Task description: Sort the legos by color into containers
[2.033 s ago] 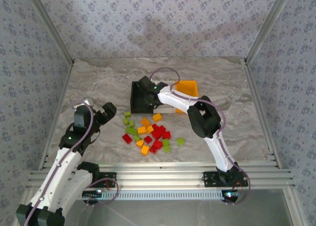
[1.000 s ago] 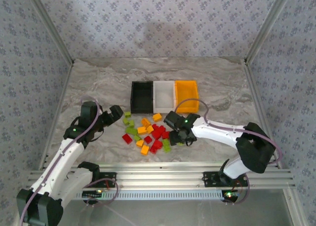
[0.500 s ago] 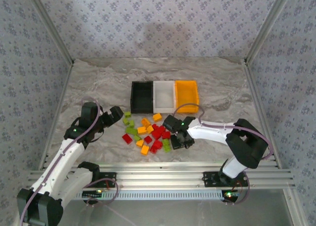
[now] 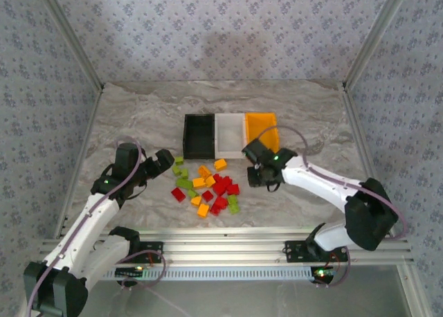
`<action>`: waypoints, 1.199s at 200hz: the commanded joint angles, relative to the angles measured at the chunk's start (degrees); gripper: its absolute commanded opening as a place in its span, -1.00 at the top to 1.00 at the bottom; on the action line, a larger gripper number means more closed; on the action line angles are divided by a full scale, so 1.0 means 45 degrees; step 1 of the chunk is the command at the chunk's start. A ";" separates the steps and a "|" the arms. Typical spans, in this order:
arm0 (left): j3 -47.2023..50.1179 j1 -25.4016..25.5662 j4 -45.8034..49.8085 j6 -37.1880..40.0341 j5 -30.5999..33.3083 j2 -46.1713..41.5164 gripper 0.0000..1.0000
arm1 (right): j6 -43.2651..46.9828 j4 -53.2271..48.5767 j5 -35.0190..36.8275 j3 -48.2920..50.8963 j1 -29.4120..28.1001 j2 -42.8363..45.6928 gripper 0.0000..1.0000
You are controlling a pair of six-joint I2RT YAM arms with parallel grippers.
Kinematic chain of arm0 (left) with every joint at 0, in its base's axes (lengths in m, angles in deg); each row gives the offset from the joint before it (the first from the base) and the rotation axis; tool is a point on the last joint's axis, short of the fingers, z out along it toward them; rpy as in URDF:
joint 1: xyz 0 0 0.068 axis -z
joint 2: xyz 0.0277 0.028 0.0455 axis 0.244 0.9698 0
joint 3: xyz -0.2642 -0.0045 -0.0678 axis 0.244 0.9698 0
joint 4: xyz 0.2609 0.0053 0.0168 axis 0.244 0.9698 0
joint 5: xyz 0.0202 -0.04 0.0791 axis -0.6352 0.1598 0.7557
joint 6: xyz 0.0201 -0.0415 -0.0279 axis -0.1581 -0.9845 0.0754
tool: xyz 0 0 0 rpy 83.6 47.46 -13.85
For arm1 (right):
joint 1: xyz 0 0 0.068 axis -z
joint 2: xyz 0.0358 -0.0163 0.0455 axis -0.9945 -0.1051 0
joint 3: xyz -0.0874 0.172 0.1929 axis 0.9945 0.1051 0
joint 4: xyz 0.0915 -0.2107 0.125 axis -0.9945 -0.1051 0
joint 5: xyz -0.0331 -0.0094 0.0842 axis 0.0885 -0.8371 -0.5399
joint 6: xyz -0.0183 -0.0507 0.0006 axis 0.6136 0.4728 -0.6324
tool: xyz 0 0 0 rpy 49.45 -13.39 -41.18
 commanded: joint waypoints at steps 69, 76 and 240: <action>0.0389 0.0203 0.0897 -0.0450 0.0263 -0.0122 -0.99 | 0.0797 0.1321 0.0221 -0.5515 0.3495 -0.4667 0.14; 0.0371 0.0203 0.0941 -0.0386 0.0158 0.0011 -0.98 | 0.0761 0.1191 0.0205 -0.5891 0.3584 -0.5033 0.08; -0.1453 0.1397 -0.2546 0.1500 0.1258 0.6919 -0.35 | 0.0223 0.2698 -0.0298 -0.3436 0.3286 -0.2331 -0.46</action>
